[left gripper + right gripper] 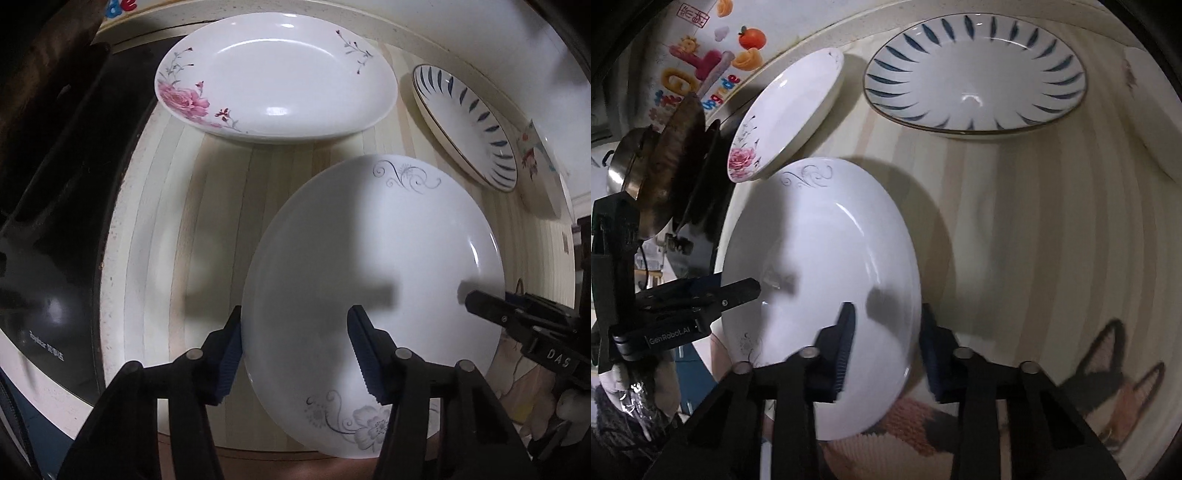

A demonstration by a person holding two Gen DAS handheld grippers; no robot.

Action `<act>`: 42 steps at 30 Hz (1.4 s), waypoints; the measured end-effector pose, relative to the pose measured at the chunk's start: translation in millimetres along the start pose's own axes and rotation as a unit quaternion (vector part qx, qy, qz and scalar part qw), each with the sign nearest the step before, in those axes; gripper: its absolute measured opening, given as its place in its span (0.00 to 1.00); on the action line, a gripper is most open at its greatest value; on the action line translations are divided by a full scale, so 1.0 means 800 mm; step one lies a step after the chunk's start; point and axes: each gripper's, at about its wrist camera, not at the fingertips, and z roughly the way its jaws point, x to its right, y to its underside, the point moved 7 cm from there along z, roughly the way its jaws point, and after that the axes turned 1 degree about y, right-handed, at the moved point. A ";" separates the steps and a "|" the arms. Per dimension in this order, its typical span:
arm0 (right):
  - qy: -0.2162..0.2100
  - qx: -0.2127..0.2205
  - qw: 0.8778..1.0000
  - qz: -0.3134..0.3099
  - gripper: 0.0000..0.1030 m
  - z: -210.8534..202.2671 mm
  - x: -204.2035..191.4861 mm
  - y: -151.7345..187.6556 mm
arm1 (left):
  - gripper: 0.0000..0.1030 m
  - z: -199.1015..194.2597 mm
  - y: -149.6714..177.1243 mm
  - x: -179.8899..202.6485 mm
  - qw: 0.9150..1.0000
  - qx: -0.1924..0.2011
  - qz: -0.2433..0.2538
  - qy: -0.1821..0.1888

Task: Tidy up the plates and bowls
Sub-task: 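Grasp the grey-swirl white plate rim with both grippers and lift it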

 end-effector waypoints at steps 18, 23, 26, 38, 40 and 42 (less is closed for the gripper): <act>0.005 -0.002 1.000 -0.005 0.29 -0.045 0.037 0.014 | 0.51 -0.056 0.028 0.051 1.000 0.019 0.019 0.013; 0.007 0.009 1.000 0.009 0.29 -0.083 0.069 0.022 | 0.51 -0.051 0.025 0.097 0.999 0.020 0.039 0.018; 0.011 0.013 1.000 0.022 0.29 -0.102 0.092 0.030 | 0.51 -0.045 0.021 0.131 0.998 0.018 0.057 0.019; 0.029 0.012 0.996 0.083 0.29 -0.144 0.185 0.072 | 0.51 0.002 0.004 0.236 0.992 -0.011 0.120 0.031; 0.030 0.013 0.995 0.092 0.29 -0.147 0.199 0.077 | 0.51 0.008 0.005 0.244 0.992 -0.016 0.124 0.029; 0.030 0.012 0.994 0.102 0.29 -0.148 0.210 0.081 | 0.51 0.012 0.006 0.247 0.992 -0.020 0.124 0.029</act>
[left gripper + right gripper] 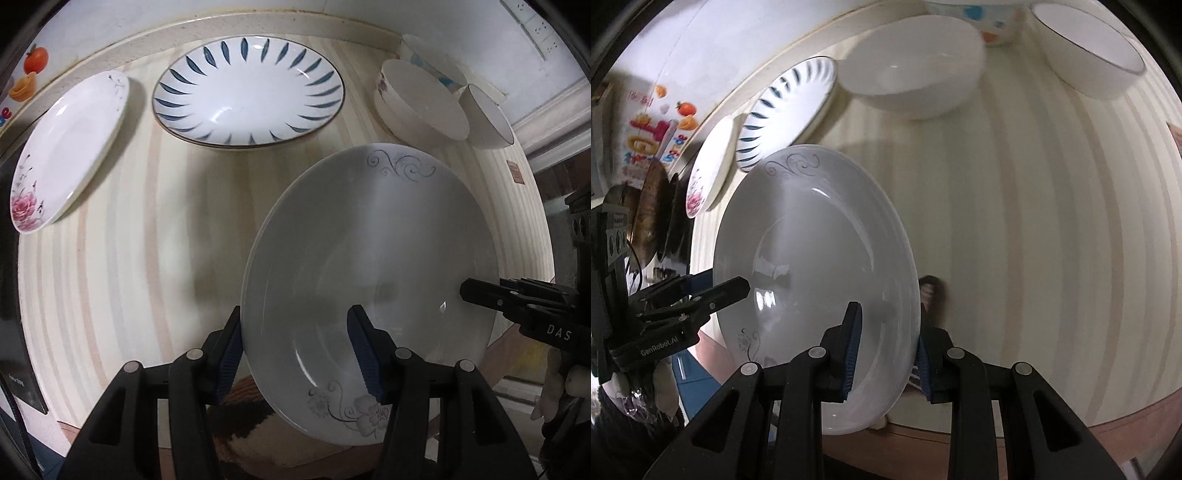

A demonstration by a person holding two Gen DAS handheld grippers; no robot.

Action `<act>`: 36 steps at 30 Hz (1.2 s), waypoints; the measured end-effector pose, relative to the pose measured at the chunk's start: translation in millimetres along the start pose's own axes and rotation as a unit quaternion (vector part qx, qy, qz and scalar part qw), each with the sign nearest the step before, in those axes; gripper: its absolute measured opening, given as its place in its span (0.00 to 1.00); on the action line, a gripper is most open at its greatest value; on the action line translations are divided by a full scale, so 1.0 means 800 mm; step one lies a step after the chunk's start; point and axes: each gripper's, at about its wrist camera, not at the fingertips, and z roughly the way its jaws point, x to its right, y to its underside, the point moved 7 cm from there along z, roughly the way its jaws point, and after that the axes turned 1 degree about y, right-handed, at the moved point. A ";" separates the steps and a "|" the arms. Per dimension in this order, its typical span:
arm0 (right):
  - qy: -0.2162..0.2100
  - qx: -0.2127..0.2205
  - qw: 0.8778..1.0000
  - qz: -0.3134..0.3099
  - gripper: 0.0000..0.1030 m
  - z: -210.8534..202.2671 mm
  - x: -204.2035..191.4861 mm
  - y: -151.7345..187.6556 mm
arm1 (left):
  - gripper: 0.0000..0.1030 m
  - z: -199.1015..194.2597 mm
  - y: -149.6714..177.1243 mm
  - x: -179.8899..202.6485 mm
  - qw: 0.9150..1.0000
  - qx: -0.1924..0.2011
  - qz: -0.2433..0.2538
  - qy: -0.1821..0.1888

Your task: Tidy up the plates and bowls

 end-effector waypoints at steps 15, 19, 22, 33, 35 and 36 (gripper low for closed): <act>-0.005 -0.015 1.000 0.024 0.29 0.019 0.016 0.005 | 0.51 0.016 0.014 -0.002 1.000 -0.014 -0.004 -0.014; 0.000 -0.017 1.000 0.025 0.29 0.025 0.008 0.003 | 0.51 0.015 0.014 -0.005 1.000 -0.009 0.002 -0.017; 0.003 -0.021 0.999 0.028 0.29 0.029 0.007 0.003 | 0.51 0.003 0.009 -0.005 1.000 0.004 0.008 -0.015; 0.008 0.074 0.997 -0.010 0.52 -0.077 -0.085 -0.077 | 0.52 -0.115 -0.026 -0.183 0.985 0.108 -0.125 -0.059; -0.022 0.084 0.995 -0.040 0.53 -0.070 -0.137 -0.108 | 0.52 -0.107 -0.032 -0.221 0.979 0.105 -0.160 -0.072; -0.034 0.088 0.994 -0.060 0.53 -0.058 -0.172 -0.132 | 0.52 -0.103 -0.036 -0.239 0.976 0.104 -0.177 -0.078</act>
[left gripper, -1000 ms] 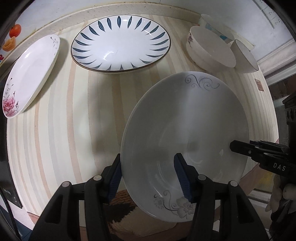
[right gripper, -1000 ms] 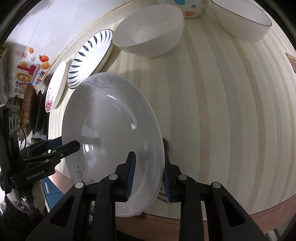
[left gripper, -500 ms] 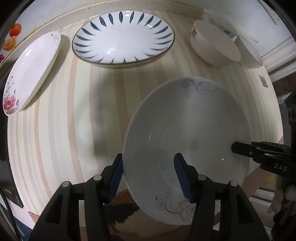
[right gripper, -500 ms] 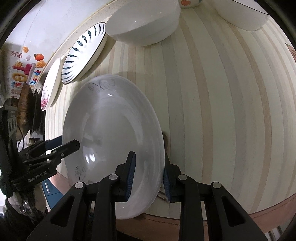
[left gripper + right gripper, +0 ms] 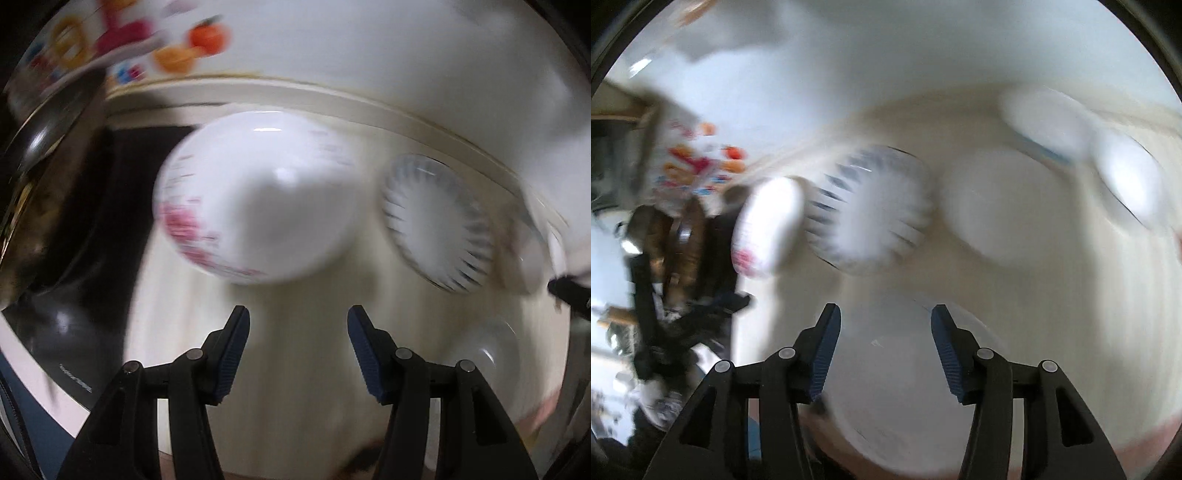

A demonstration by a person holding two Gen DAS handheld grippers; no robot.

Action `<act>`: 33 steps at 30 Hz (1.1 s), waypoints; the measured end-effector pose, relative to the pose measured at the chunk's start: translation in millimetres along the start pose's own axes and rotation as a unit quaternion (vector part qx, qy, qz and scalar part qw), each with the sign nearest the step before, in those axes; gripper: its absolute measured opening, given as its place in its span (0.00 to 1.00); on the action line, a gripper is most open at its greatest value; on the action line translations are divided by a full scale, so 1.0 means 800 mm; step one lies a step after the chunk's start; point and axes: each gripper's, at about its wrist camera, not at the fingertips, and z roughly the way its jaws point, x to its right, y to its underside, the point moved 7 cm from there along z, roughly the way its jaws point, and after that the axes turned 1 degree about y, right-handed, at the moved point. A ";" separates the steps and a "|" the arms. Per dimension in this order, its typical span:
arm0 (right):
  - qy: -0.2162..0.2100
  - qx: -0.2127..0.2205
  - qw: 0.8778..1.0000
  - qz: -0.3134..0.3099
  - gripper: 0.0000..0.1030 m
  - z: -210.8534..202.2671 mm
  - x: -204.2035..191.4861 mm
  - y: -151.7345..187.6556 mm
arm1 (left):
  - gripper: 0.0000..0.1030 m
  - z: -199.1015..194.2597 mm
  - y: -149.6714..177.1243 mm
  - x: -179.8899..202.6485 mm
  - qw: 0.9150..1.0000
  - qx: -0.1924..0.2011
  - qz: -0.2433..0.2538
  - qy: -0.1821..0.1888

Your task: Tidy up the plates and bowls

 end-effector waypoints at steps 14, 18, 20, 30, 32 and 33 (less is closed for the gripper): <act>-0.008 -0.065 0.988 -0.143 0.51 0.261 -0.194 -0.174 | 0.52 0.077 -0.044 -0.092 0.996 -0.024 -0.077 -0.035; 0.003 -0.086 0.985 -0.148 0.42 0.305 -0.196 -0.186 | 0.51 0.091 -0.045 -0.098 0.996 -0.030 -0.082 -0.023; 0.006 -0.097 0.985 -0.141 0.32 0.325 -0.192 -0.189 | 0.44 0.093 -0.047 -0.102 0.996 -0.021 -0.084 -0.016; -0.016 -0.101 0.981 -0.167 0.18 0.344 -0.195 -0.182 | 0.44 0.086 -0.032 -0.114 0.997 0.003 -0.075 -0.017; -0.012 -0.097 0.980 -0.176 0.18 0.340 -0.193 -0.176 | 0.44 0.081 -0.029 -0.118 0.997 0.007 -0.071 -0.018; -0.011 -0.095 0.979 -0.180 0.18 0.336 -0.192 -0.172 | 0.44 0.078 -0.026 -0.120 0.997 0.010 -0.068 -0.018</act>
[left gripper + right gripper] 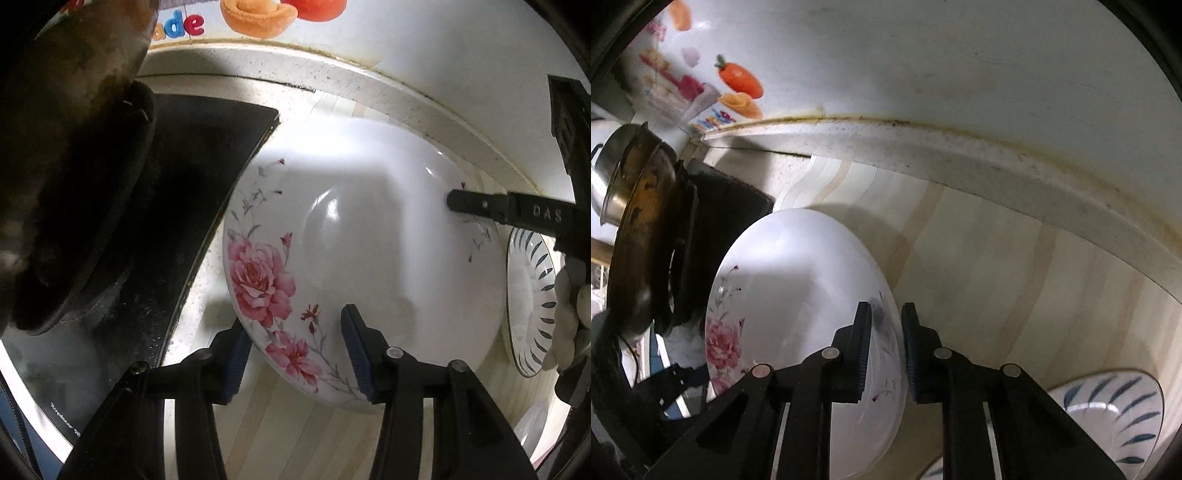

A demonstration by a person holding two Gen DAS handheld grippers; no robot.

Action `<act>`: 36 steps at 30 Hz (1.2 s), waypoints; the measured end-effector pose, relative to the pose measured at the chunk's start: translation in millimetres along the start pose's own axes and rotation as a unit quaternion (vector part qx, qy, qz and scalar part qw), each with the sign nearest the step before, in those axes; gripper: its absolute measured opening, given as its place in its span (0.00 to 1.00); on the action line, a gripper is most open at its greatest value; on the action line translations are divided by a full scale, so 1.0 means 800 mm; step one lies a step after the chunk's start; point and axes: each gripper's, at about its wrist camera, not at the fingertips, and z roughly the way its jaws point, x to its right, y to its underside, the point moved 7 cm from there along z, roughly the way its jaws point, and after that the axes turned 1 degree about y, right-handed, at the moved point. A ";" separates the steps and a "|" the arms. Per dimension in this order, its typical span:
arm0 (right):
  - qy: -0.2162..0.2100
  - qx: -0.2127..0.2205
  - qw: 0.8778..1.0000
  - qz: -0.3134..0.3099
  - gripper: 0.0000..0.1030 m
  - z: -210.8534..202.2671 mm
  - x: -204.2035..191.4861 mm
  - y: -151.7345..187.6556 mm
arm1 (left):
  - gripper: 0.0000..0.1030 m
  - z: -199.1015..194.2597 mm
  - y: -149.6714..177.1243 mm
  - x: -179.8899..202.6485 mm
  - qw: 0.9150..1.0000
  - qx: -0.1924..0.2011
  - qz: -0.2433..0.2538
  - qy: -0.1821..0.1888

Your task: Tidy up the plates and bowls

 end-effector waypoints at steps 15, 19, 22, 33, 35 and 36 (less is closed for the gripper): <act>-0.005 0.036 0.999 0.018 0.18 -0.091 0.013 0.068 | 0.44 -0.085 0.018 0.063 0.999 0.028 0.036 0.020; -0.011 0.056 0.998 0.028 0.18 -0.137 0.017 0.101 | 0.44 -0.113 0.029 0.089 0.997 0.035 0.057 0.027; -0.009 0.067 0.997 0.032 0.18 -0.168 0.022 0.130 | 0.44 -0.133 0.042 0.114 0.995 0.044 0.082 0.023; -0.013 0.090 0.993 0.078 0.18 -0.267 0.073 0.281 | 0.44 -0.167 0.113 0.205 0.990 0.042 0.130 0.046; -0.014 0.093 0.991 0.090 0.18 -0.280 0.083 0.312 | 0.44 -0.165 0.129 0.220 0.988 0.035 0.139 0.050; -0.014 0.094 0.991 0.094 0.18 -0.284 0.088 0.324 | 0.44 -0.164 0.136 0.225 0.988 0.032 0.144 0.050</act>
